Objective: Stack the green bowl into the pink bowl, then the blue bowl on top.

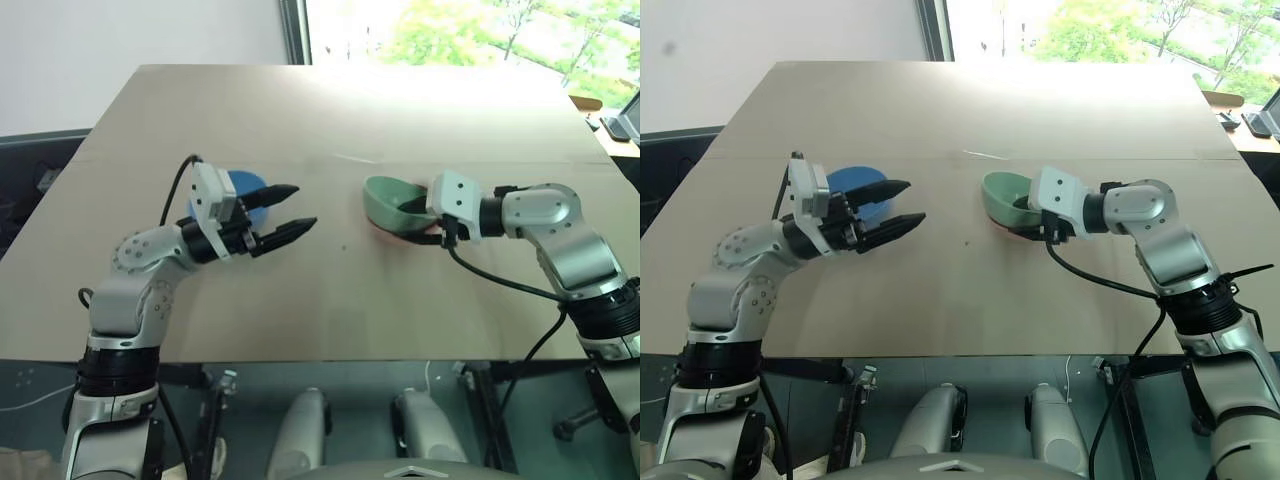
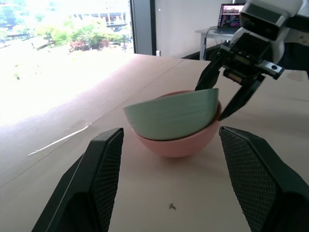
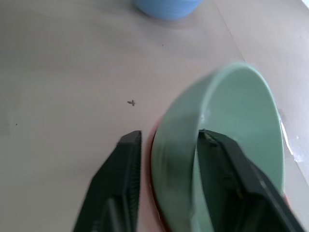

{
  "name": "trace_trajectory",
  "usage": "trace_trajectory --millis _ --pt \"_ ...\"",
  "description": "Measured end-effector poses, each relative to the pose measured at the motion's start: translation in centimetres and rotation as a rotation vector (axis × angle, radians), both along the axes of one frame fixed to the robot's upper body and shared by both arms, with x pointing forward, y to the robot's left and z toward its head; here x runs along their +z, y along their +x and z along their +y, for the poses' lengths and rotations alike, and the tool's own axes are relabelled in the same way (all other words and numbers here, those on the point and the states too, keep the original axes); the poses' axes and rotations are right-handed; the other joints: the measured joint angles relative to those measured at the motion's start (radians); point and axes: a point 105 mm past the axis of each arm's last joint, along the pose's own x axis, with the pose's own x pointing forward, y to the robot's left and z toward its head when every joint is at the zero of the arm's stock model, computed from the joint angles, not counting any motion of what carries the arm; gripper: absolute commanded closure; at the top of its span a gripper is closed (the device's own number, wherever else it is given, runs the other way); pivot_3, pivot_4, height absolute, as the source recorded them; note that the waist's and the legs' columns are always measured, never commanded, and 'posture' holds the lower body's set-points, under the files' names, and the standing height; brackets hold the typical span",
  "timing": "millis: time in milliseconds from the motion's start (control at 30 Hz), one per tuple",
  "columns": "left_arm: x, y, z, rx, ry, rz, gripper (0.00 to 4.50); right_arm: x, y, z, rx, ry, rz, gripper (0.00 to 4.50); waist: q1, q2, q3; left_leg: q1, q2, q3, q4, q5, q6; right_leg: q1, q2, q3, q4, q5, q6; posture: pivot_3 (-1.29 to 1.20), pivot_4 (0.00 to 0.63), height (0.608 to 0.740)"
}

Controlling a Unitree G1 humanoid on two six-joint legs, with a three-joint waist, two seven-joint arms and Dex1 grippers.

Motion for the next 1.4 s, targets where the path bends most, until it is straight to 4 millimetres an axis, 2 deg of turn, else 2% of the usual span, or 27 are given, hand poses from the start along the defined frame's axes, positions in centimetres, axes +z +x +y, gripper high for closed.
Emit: trace_trajectory --millis 33,100,200,267,400,467,533,633,733,833,867,967,1033,1267,1367,1400 --pt "0.2 0.5 0.3 0.046 0.015 -0.007 1.14 0.2 -0.3 0.1 0.002 0.007 0.003 0.49 0.000 0.000 0.000 0.000 0.000 0.000 0.000 0.000 0.000 0.000 0.000 0.000 0.000 0.000 0.000 0.00 0.150 0.740" --pt "0.2 1.7 1.1 0.182 0.073 0.000 1.14 1.5 -0.7 0.2 -0.006 0.072 -0.011 0.02 -0.001 0.000 0.000 0.000 0.000 -0.001 0.000 0.000 0.000 0.000 0.000 0.000 0.000 0.000 0.000 0.00 0.150 0.740" --pt "0.4 2.4 1.7 0.303 0.162 0.017 1.14 4.2 -1.2 0.3 -0.033 0.215 -0.055 0.02 -0.004 -0.001 0.000 0.000 0.000 -0.002 -0.001 0.000 0.000 0.000 0.000 0.000 0.000 0.000 0.000 0.00 0.150 0.740" --pt "0.5 2.4 2.1 0.358 0.273 0.049 1.14 5.3 -2.2 0.2 -0.038 0.309 -0.049 0.02 -0.004 -0.001 0.000 -0.001 0.000 -0.003 -0.001 0.000 0.000 0.000 0.001 -0.002 0.000 0.000 0.000 0.00 0.150 0.740" --pt "0.3 2.5 3.7 0.435 0.406 0.098 1.14 5.3 -2.8 -0.2 -0.056 0.382 -0.010 0.02 -0.004 -0.001 0.000 -0.001 0.000 -0.002 -0.001 0.000 0.000 0.000 0.001 -0.002 0.000 0.000 0.000 0.00 0.150 0.740" --pt "-0.4 2.1 5.7 0.549 0.611 0.210 1.14 5.0 -4.4 -1.1 -0.086 0.464 0.034 0.02 -0.002 -0.002 0.002 -0.002 0.000 -0.003 -0.002 0.000 0.000 -0.001 0.001 -0.002 -0.001 0.000 0.000 0.00 0.150 0.740" --pt "0.3 2.0 6.3 0.603 0.700 0.192 1.14 5.6 -4.8 -1.3 -0.099 0.494 0.030 0.02 -0.004 -0.002 0.002 -0.002 0.000 -0.002 -0.001 0.000 0.000 -0.001 0.001 -0.002 0.000 0.000 0.000 0.00 0.150 0.740" --pt "-0.2 1.9 6.7 0.629 0.776 0.208 1.14 5.9 -5.2 -1.5 -0.108 0.504 0.022 0.02 -0.005 -0.002 0.002 0.000 0.001 -0.001 -0.002 0.000 0.000 0.000 0.002 -0.001 0.000 0.000 0.000 0.00 0.150 0.740" --pt "-2.0 1.9 6.5 0.617 0.823 0.268 1.14 5.6 -5.2 -1.8 -0.128 0.494 0.034 0.02 -0.003 -0.003 0.002 -0.001 0.001 -0.001 -0.002 0.000 0.000 -0.001 0.002 -0.001 0.000 0.000 0.000 0.00 0.150 0.740" --pt "-2.9 2.0 6.2 0.599 0.837 0.286 1.83 5.6 -5.3 -1.8 -0.121 0.499 0.041 0.00 -0.003 -0.003 0.002 -0.001 0.001 -0.001 -0.001 0.000 0.000 -0.001 0.002 -0.001 -0.001 0.000 0.000 0.00 0.150 0.740" --pt "-3.1 2.1 6.1 0.595 0.836 0.291 2.45 5.6 -5.4 -1.8 -0.118 0.499 0.043 0.00 -0.003 -0.003 0.002 -0.001 0.001 -0.001 -0.001 0.000 0.000 -0.001 0.002 -0.001 -0.001 0.000 0.000 0.00 0.150 0.740" --pt "-3.4 2.4 6.0 0.589 0.837 0.296 3.79 5.7 -5.5 -1.9 -0.116 0.495 0.044 0.00 -0.003 -0.003 0.002 -0.001 0.001 -0.001 -0.001 0.000 0.000 -0.001 0.002 -0.001 0.000 0.000 0.000 0.00 0.150 0.740" --pt "-3.4 2.5 6.0 0.584 0.839 0.297 4.45 5.7 -5.5 -1.9 -0.115 0.490 0.044 0.00 -0.003 -0.003 0.002 -0.001 0.001 -0.001 -0.001 0.000 0.000 -0.001 0.002 -0.001 -0.001 0.000 0.000 0.00 0.150 0.740" --pt "-3.3 2.5 5.4 0.530 0.821 0.310 4.45 5.4 -5.8 -2.1 -0.124 0.480 0.053 0.00 -0.002 -0.003 0.002 -0.002 0.001 -0.001 -0.001 0.000 0.000 -0.001 0.002 -0.001 -0.001 0.000 0.000 0.00 0.150 0.740" --pt "-2.5 2.6 3.4 0.435 0.739 0.278 4.45 5.2 -5.9 -2.5 -0.143 0.466 0.053 0.00 0.004 -0.003 0.002 -0.002 0.001 -0.002 -0.001 0.000 0.000 -0.001 0.001 -0.002 -0.001 0.000 0.000 0.00 0.150 0.740" --pt "-1.8 2.6 1.9 0.366 0.675 0.245 4.45 5.1 -6.1 -2.8 -0.155 0.460 0.047 0.00 0.008 -0.003 0.002 -0.003 0.000 -0.002 0.000 0.000 0.000 -0.001 0.001 -0.002 -0.001 0.000 0.000 0.00 0.150 0.740"
